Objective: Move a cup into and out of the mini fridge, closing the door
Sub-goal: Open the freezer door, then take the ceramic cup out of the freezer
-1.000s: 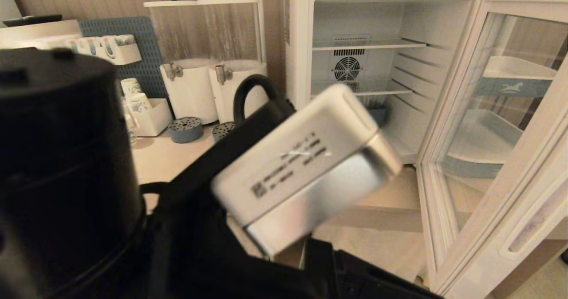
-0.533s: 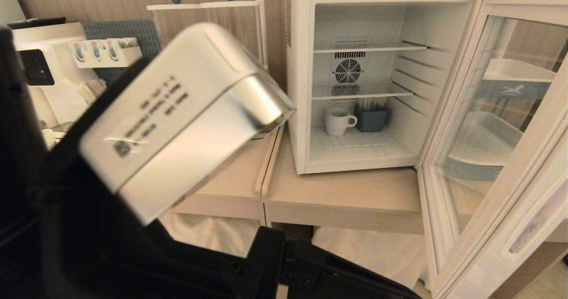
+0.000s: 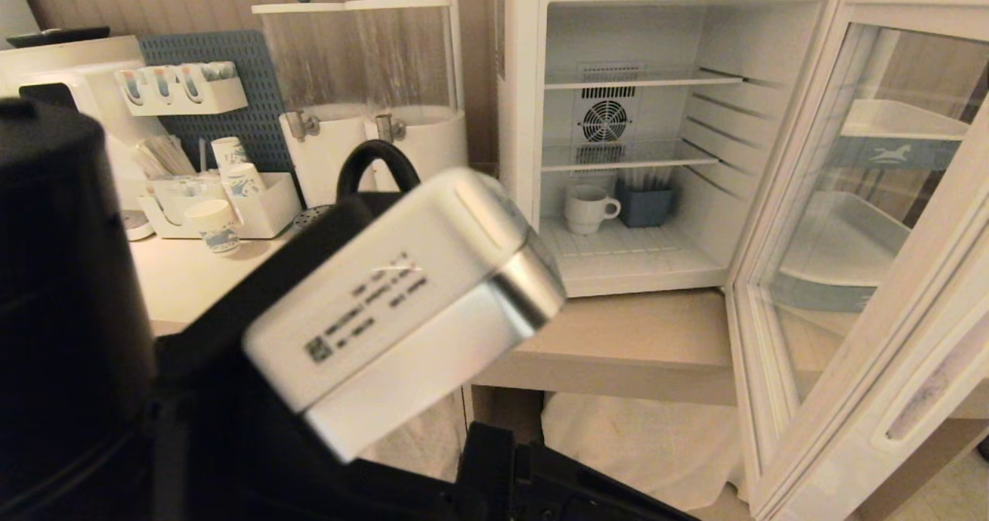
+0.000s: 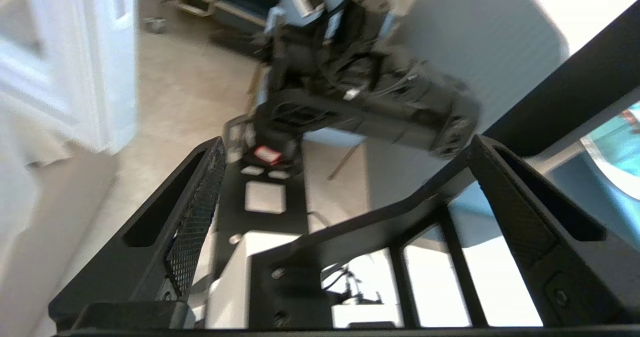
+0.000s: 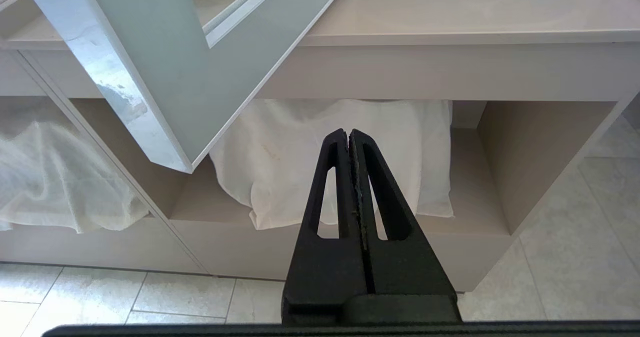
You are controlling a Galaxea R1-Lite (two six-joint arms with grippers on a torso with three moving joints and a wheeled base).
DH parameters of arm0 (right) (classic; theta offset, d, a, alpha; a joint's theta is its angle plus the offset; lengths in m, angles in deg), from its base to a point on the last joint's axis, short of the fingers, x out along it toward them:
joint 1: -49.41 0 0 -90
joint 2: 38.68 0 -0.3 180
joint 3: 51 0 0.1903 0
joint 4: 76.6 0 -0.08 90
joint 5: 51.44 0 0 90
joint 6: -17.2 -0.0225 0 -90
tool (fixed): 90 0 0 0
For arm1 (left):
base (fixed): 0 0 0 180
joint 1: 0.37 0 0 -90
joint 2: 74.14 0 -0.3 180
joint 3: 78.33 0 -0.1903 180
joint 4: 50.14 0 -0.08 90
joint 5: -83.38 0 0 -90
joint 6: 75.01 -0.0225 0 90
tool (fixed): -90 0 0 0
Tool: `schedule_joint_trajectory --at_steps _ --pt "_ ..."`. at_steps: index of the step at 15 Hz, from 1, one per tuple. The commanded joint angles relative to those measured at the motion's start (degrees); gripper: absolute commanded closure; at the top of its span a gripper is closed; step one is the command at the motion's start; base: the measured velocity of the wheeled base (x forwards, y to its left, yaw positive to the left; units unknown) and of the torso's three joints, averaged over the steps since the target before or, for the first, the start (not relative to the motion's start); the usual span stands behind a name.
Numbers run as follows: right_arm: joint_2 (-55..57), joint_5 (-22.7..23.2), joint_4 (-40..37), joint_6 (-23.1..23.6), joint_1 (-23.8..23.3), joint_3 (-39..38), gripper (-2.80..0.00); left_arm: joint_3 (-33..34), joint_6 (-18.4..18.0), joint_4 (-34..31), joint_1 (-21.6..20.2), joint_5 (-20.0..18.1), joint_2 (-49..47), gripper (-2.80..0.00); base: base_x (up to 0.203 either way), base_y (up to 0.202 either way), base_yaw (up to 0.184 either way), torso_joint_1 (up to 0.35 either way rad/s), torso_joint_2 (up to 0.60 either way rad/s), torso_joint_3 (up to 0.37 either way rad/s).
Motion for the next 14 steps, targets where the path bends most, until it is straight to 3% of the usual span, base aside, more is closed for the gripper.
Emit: schedule_joint_trajectory --at_steps 1,4,8,11,12,14 --pt "0.07 0.02 -0.07 0.02 0.05 0.00 0.00 1.41 -1.11 0.12 -2.82 2.07 0.08 -2.80 0.000 0.000 0.000 0.000 0.00 0.000" --pt "0.07 -0.04 -0.07 0.02 -0.01 0.00 0.00 4.27 -6.38 0.29 -15.06 10.94 -1.04 -2.80 0.000 0.000 0.000 0.000 0.00 0.000" --pt "0.07 0.05 -0.07 -0.02 -0.02 0.00 0.00 3.80 -12.17 0.84 -33.72 15.06 -1.54 -2.80 0.000 0.000 0.000 0.000 0.00 0.000" --pt "0.07 -0.04 -0.07 0.02 -0.02 0.00 0.00 1.62 -16.22 5.23 -42.31 19.52 -3.73 -2.80 0.000 0.000 0.000 0.000 0.00 0.000" --pt "0.07 -0.04 -0.07 0.02 -0.02 0.00 0.00 0.77 -19.07 7.43 -43.88 22.24 -5.18 0.00 0.000 0.000 0.000 0.000 0.00 0.000" --pt "0.07 0.04 -0.07 0.02 -0.02 0.00 0.00 0.14 -22.06 10.30 -44.81 28.14 -6.36 0.00 0.000 0.000 0.000 0.000 0.00 0.000"
